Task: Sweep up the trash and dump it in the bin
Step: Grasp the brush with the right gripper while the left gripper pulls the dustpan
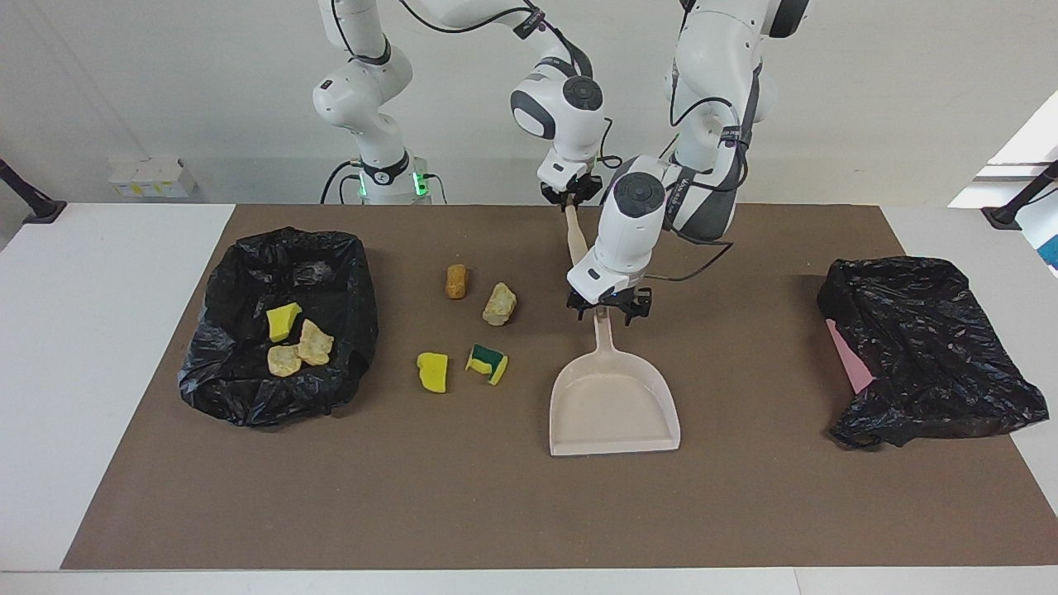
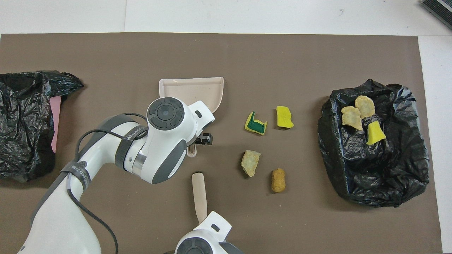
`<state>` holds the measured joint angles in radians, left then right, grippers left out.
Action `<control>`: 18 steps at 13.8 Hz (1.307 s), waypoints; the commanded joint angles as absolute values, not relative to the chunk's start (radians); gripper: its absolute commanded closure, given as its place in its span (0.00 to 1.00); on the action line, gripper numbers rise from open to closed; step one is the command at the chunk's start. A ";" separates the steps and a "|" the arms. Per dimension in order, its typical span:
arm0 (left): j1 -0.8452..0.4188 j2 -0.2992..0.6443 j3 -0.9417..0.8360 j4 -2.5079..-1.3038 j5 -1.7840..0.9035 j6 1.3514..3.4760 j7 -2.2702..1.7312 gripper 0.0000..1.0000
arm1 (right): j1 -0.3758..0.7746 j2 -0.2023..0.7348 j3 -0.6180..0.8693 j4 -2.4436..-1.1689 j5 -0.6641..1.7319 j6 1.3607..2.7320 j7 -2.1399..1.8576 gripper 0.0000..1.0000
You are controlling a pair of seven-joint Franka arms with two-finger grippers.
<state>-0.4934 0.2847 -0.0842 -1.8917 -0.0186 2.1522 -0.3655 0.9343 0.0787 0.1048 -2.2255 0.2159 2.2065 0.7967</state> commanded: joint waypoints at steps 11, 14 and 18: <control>-0.440 0.209 -0.060 -1.842 -0.048 2.027 -0.317 1.00 | 0.677 -0.265 0.098 -2.353 0.174 1.942 1.009 1.00; -0.387 0.154 -0.058 -1.856 -0.048 1.852 -0.038 1.00 | 0.618 -0.265 0.100 -2.355 0.117 1.872 1.113 1.00; -0.230 0.121 -0.060 -1.856 -0.046 1.802 0.456 1.00 | 0.554 -0.278 0.103 -2.414 0.118 1.858 1.140 1.00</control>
<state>-0.2971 0.1556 -0.0537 -1.8385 -0.0440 1.8202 0.2291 0.5840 -0.2521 0.0890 -2.3675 0.1313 1.8628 1.1140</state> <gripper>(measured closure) 0.678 0.744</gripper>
